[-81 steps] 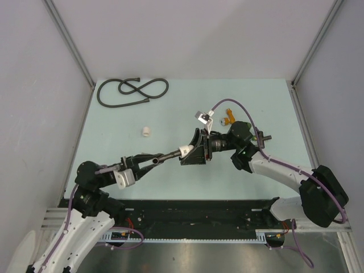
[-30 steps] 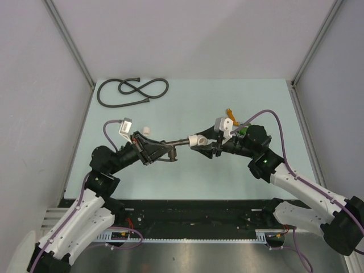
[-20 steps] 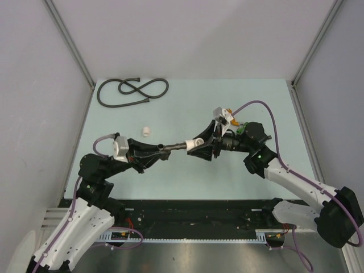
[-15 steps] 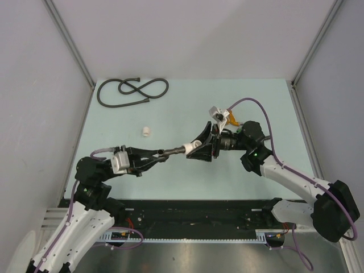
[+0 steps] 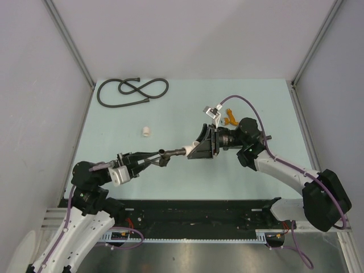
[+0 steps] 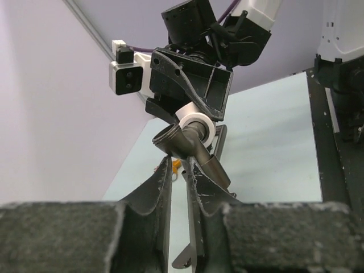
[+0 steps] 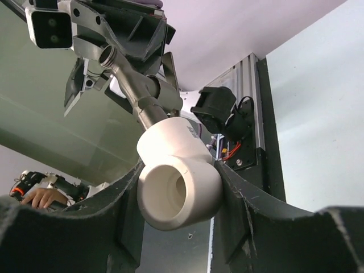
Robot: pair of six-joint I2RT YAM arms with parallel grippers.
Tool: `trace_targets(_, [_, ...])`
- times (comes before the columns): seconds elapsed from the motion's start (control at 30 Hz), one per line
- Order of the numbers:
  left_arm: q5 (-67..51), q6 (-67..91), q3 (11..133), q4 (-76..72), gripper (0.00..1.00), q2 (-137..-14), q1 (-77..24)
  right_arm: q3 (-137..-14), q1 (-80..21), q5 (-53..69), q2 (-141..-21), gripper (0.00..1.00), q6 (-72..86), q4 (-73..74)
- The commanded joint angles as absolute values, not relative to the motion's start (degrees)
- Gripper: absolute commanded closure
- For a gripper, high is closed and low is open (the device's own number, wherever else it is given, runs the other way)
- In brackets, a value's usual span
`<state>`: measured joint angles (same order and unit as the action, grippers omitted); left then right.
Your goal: Install the water faucets
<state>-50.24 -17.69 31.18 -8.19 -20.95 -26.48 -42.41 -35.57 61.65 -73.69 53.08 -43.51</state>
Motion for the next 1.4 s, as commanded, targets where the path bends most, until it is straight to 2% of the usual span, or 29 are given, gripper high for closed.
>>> trace_targets(0.0, [-51.7, -7.4, 30.2, -17.5, 1.00, -19.5, -27.1, -47.5, -34.0, 54.1, -71.5, 1.00, 51.3, -39.5])
trace_targets(0.1, [-46.4, 1.9, 27.0, -24.1, 0.85, -17.6, -27.0, -47.6, -34.0, 53.3, -71.1, 1.00, 50.4, -38.9])
trace_targets(0.13, [-44.4, 6.9, 25.9, -25.0, 0.70, -17.1, -27.0, -47.6, -34.0, 53.0, -70.9, 1.00, 49.4, -38.8])
trace_targets(0.2, [-36.1, 12.3, 25.5, -24.8, 0.52, -15.9, -27.0, -47.6, -33.9, 52.3, -70.1, 1.00, 48.3, -37.9])
trace_targets(0.23, [-33.2, 16.4, 25.5, -23.9, 0.39, -15.6, -27.0, -47.6, -33.7, 51.4, -69.6, 1.00, 47.4, -37.4])
trace_targets(0.37, [-29.7, 20.5, 25.2, -21.1, 0.27, -15.0, -27.1, -48.1, -33.0, 50.3, -68.3, 1.00, 45.0, -34.9])
trace_targets(0.43, [-25.6, 27.5, 25.9, -19.5, 0.21, -15.1, -27.0, -48.1, -33.0, 48.9, -67.0, 1.00, 42.8, -33.3])
trace_targets(0.57, [-20.5, 42.0, 28.1, -14.1, 0.15, -18.1, -27.0, -48.3, -33.0, 44.4, -64.3, 1.00, 33.9, -25.8])
trace_targets(0.73, [-20.3, 59.6, 29.4, -11.8, 0.15, -24.5, -27.0, -48.3, -34.0, 38.6, -62.5, 1.00, 22.7, -21.0])
trace_targets(0.83, [-20.6, 65.1, 30.2, -11.9, 0.14, -28.5, -27.0, -48.3, -36.2, 34.4, -61.8, 1.00, 16.2, -18.6])
trace_targets(1.17, [-20.9, 71.6, 32.9, -10.0, 0.06, -35.9, -27.1, -48.3, -47.4, 19.3, -59.8, 1.00, -1.5, -13.2])
trace_targets(1.37, [-19.5, 74.9, 30.0, -9.5, 0.09, -35.3, -27.0, -48.3, -52.5, 12.8, -59.3, 1.00, -9.6, -12.4])
